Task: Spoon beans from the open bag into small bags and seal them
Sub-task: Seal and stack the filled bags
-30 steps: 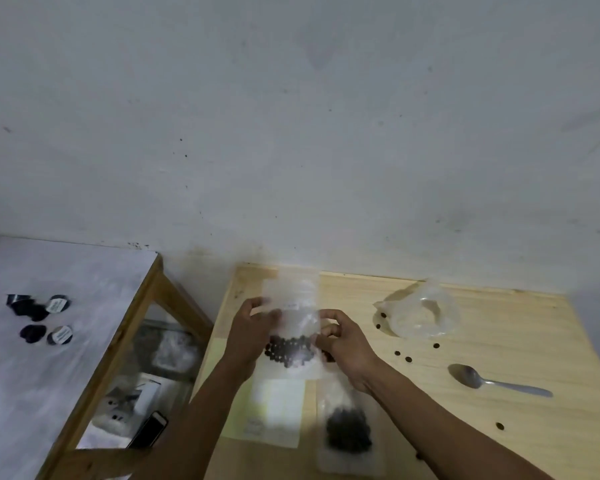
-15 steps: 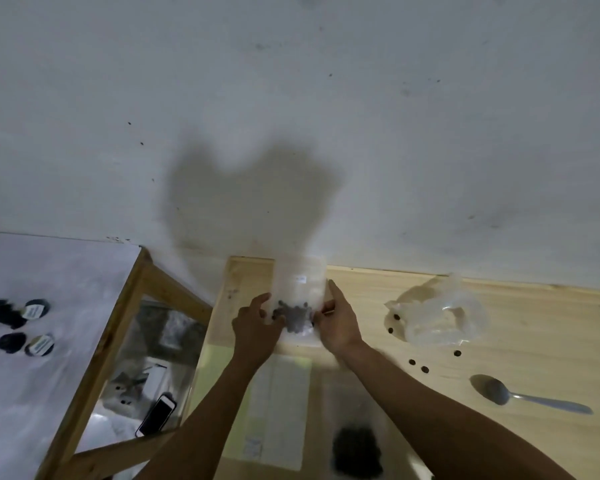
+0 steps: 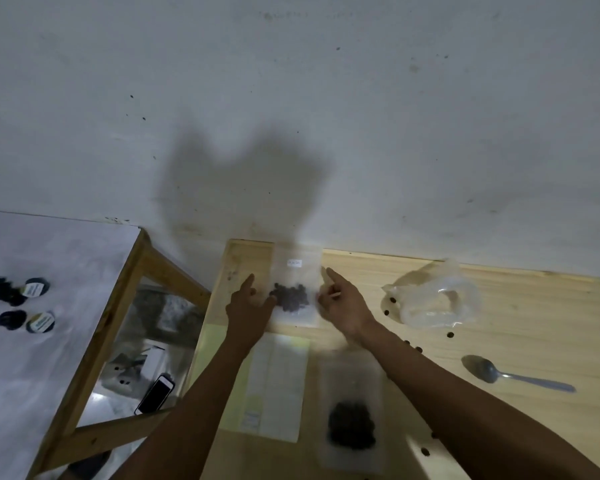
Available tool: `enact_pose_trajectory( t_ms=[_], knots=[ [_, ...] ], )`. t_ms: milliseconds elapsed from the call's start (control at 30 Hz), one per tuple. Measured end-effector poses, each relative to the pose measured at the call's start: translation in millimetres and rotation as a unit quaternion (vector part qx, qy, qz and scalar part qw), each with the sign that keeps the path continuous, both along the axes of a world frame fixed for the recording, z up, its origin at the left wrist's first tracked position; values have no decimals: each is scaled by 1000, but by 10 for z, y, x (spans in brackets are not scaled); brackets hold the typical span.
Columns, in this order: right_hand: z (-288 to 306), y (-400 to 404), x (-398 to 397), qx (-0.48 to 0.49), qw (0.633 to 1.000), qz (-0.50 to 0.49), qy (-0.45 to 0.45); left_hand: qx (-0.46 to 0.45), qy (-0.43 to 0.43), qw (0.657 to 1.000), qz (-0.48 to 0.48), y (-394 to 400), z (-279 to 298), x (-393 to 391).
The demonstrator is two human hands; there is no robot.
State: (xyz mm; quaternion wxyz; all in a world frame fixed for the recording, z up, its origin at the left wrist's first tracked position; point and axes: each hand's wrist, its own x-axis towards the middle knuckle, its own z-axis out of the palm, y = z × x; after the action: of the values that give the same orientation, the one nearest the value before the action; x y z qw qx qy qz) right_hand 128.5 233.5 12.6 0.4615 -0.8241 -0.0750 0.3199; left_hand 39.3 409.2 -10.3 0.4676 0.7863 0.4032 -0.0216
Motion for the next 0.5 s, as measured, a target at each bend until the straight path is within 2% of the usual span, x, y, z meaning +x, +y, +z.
enact_pose_trajectory(
  t_ms=[133, 233, 367, 500],
  knots=[
    [204, -490, -217, -6, 999, 35, -20, -18, -78, 997, 6, -157, 147, -248],
    [246, -810, -376, -68, 993, 78, -59, -26, -47, 996, -70, -356, 152, -459],
    [96, -1079, -552, -206, 970, 102, -75, -100, 13, 984, -147, -620, 62, -684],
    [-4, -1105, -685, -264, 952, 129, -86, -158, 57, 973, -161, -887, 42, -764]
  ],
)
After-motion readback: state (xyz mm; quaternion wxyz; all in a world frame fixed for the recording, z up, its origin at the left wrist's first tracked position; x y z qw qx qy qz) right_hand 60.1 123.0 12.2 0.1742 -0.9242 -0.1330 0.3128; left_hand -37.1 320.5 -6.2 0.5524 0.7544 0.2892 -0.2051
